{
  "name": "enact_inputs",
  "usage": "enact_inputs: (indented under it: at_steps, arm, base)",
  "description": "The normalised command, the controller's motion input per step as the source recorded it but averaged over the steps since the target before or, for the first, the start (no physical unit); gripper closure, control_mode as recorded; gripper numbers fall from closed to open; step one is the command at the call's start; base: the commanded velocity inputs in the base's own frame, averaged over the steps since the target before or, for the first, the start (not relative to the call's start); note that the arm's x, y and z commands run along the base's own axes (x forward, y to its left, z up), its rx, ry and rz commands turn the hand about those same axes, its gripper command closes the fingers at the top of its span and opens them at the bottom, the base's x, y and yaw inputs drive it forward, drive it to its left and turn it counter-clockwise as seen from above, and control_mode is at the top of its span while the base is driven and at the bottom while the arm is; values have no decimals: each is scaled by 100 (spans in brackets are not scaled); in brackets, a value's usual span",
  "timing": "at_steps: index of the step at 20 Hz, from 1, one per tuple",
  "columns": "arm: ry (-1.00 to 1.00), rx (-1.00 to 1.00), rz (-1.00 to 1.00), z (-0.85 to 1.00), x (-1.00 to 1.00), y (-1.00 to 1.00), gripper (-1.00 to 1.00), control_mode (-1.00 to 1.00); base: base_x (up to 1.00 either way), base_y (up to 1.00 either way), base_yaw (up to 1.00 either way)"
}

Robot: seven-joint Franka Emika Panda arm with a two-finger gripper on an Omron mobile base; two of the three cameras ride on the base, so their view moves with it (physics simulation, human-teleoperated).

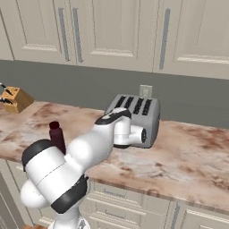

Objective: Place the drinks on the dining counter in a tight cluster.

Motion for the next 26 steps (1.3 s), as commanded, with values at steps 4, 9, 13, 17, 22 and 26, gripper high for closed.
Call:
enact_inputs:
  at_steps: [4, 9, 13, 17, 22, 26]
  arm:
    - [0, 0, 0, 0, -1, 11, -100, -100]
    - [0, 0, 0, -1, 2, 16, -100, -100]
    - [0, 0, 0, -7, 2, 14, -100, -100]
    - [0, 0, 0, -6, 0, 13, 100, -100]
    - [2, 0, 0, 0, -4, 6, 100, -100]
    - [8, 0, 0, 18, -24, 0, 100, -100]
  base:
    - [0, 0, 0]
    - [0, 0, 0]
    - [0, 0, 0]
    - [0, 0, 0]
    - [0, 0, 0]
    - [0, 0, 0]
